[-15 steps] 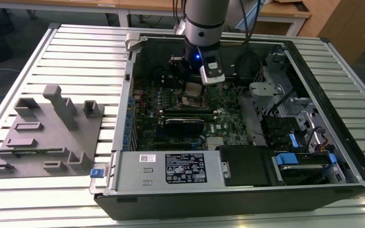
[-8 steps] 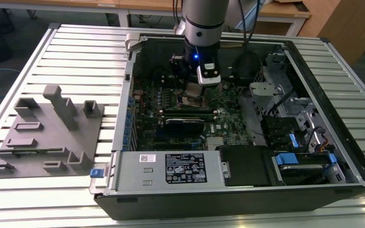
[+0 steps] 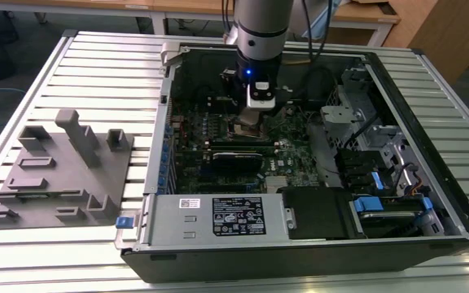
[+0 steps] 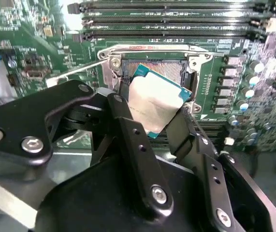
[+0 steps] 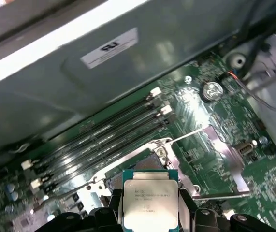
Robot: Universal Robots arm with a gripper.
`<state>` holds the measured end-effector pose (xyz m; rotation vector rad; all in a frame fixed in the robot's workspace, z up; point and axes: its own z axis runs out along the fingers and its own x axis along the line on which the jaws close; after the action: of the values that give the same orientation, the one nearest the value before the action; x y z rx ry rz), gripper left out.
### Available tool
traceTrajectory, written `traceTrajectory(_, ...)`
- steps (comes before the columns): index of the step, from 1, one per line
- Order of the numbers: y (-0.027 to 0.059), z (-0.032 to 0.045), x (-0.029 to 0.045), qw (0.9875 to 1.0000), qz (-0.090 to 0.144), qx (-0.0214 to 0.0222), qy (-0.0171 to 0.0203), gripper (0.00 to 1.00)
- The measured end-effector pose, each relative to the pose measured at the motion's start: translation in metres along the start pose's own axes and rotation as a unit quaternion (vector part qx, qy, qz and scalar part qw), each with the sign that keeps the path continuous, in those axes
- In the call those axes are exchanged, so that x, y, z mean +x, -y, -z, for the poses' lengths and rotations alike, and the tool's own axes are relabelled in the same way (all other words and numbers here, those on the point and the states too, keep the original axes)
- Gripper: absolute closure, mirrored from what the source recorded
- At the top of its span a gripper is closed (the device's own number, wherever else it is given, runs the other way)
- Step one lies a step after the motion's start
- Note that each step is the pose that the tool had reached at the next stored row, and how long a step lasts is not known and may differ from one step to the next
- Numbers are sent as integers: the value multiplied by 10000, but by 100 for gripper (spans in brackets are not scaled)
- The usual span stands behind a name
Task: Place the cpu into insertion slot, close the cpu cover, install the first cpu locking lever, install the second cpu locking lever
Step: 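Place the cpu into insertion slot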
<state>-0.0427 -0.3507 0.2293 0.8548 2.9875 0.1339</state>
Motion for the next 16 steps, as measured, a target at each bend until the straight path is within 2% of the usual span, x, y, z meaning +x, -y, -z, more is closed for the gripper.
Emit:
traceTrajectory(4, 0, -4, 0, 9994, -358, 2, 33, 46)
traceTrajectory(8, 1, -7, 0, 9974, -723, 4, 66, 46)
traceTrajectory(12, 1, -11, 0, 9941, -1080, 7, 99, 46)
traceTrajectory(16, 1, -13, 0, 9896, -1434, 9, 132, 46)
